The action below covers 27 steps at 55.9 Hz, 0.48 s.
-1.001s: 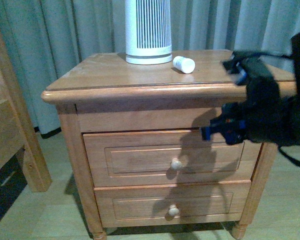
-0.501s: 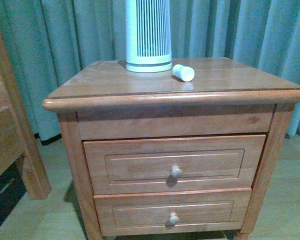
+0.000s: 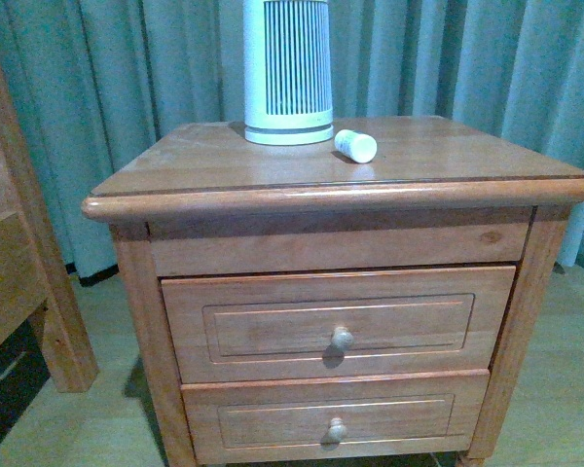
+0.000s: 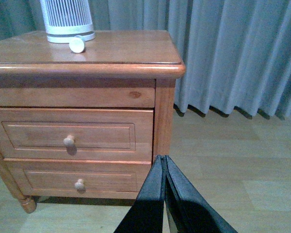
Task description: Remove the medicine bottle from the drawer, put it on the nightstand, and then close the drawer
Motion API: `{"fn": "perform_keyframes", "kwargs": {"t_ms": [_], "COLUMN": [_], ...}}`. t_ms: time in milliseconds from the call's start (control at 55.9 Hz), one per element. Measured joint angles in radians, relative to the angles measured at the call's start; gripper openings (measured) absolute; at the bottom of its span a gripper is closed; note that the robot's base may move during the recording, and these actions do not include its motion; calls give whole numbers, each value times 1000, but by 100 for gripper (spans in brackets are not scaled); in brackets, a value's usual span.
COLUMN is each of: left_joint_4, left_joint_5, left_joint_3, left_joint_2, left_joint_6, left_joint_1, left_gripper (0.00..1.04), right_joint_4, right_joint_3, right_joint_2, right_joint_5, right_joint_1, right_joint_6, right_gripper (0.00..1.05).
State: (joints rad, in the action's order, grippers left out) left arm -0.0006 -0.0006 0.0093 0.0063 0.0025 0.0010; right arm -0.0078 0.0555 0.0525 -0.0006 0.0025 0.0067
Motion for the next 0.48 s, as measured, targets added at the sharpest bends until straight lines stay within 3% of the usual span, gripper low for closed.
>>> {"fn": "perform_keyframes", "kwargs": {"t_ms": [376, 483], "left_joint_4": [0, 0], "left_joint_5": [0, 0], "left_joint_3": [0, 0], "left_joint_2": [0, 0], "left_joint_6": [0, 0], "left_joint_1": [0, 0], "left_gripper": [98, 98], "right_joint_4": [5, 5], "right_joint_3": [-42, -42], "right_joint_2": [-45, -45], "right_joint_5": [0, 0], "right_joint_1": [0, 0], "right_joint_6": [-1, -2], "right_gripper": [3, 22]}}
